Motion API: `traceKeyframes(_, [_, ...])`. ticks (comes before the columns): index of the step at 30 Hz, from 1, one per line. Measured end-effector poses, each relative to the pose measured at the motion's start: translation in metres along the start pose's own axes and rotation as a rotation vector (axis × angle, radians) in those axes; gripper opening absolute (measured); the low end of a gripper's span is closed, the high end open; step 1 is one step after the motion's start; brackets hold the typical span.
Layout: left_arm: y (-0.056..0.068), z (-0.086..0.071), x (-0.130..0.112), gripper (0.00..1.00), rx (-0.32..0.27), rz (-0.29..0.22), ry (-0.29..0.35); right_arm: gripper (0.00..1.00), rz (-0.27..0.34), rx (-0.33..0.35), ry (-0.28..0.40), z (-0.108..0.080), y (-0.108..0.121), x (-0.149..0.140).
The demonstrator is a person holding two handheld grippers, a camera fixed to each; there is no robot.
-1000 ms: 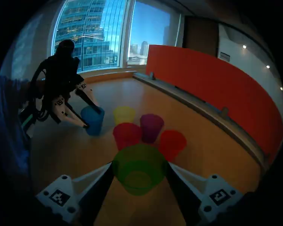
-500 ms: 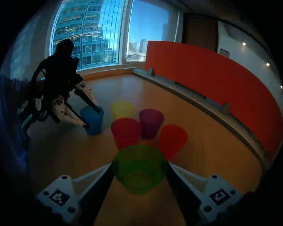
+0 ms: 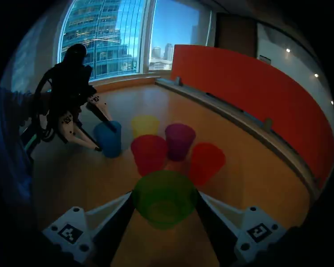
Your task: Pour water
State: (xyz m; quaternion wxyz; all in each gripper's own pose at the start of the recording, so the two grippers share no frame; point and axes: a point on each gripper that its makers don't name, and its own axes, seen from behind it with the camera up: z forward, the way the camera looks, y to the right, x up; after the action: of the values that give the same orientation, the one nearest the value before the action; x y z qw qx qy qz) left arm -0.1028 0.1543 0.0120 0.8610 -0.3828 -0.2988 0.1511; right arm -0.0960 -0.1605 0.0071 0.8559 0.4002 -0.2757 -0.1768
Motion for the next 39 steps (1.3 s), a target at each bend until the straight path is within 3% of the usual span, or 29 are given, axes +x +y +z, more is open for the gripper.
traceKeyframes(12, [0.005, -0.008, -0.011, 0.94, -0.011, -0.040, -0.019, 0.93, 0.016, 0.007, -0.008, 0.011, -0.005, -0.012])
traceKeyframes(24, [0.007, -0.014, -0.020, 0.94, -0.003, -0.027, -0.036, 0.93, 0.027, 0.009, -0.013, 0.020, -0.010, -0.022])
traceKeyframes(39, [0.010, -0.017, -0.020, 0.94, -0.001, -0.028, -0.037, 0.96, 0.037, -0.007, -0.017, 0.016, -0.009, -0.033])
